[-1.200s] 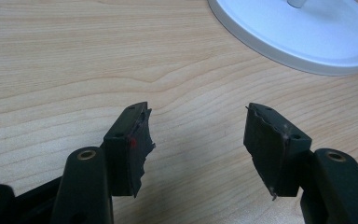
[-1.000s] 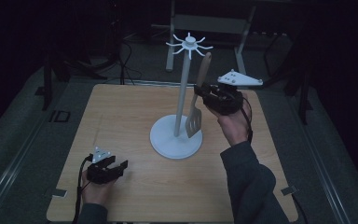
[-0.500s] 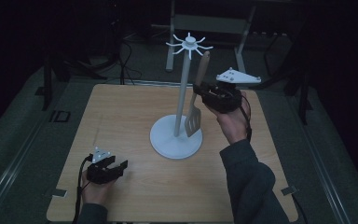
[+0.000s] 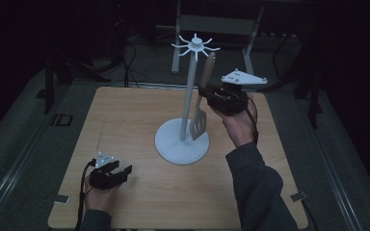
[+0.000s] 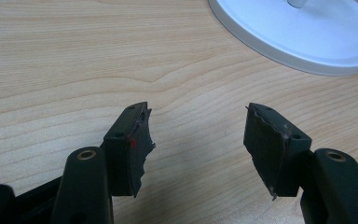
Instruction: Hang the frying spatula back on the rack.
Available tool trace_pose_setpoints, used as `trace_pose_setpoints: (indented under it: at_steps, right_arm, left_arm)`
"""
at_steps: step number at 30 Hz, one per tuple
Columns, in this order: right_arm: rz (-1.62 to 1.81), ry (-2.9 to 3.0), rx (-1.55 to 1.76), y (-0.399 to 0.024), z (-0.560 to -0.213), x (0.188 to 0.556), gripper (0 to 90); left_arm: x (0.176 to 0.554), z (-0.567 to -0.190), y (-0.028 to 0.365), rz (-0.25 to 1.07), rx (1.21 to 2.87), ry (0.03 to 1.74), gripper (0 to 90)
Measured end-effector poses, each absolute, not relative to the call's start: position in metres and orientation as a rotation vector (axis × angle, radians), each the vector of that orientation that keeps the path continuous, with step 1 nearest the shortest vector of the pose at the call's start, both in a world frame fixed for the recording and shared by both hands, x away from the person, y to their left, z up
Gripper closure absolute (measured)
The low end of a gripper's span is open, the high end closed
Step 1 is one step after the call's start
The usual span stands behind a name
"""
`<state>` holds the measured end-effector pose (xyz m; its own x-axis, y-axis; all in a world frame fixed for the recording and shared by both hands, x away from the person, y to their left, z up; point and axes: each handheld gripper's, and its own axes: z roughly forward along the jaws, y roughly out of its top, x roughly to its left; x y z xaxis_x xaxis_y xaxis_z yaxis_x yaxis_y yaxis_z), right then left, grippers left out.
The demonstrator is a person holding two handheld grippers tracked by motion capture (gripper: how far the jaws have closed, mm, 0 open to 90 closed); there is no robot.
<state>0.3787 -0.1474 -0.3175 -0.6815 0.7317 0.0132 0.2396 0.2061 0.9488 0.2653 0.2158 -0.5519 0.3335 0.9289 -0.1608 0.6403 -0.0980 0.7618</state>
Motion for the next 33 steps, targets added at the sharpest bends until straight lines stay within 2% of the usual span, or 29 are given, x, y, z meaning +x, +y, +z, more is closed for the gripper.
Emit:
trace_pose_setpoints:
  at_steps: [24, 26, 27, 30, 32, 33]
  right_arm:
    - [1.463, 2.039, 0.908, -0.1418, -0.3228, 0.3817, 73.2]
    - [1.464, 2.038, 0.905, -0.1422, -0.3228, 0.3816, 71.4]
    - [1.478, 2.025, 0.896, -0.1443, -0.3218, 0.3801, 61.5]
    - [1.465, 2.024, 0.890, -0.1457, -0.3212, 0.3794, 52.8]
    - [1.461, 2.024, 0.894, -0.1459, -0.3213, 0.3794, 52.8]
    - [1.448, 2.025, 0.899, -0.1461, -0.3224, 0.3795, 46.7]
  left_arm:
    - [0.2650, -0.5518, 0.2157, 0.470, 1.825, 1.389, 40.6]
    - [0.2650, -0.5518, 0.2157, 0.469, 1.825, 1.389, 40.7]
    - [0.2650, -0.5519, 0.2155, 0.471, 1.825, 1.389, 40.6]
    - [0.2649, -0.5519, 0.2153, 0.471, 1.826, 1.388, 40.6]
    - [0.2649, -0.5519, 0.2153, 0.471, 1.826, 1.388, 40.7]
    - [0.2651, -0.5522, 0.2151, 0.469, 1.827, 1.388, 40.7]
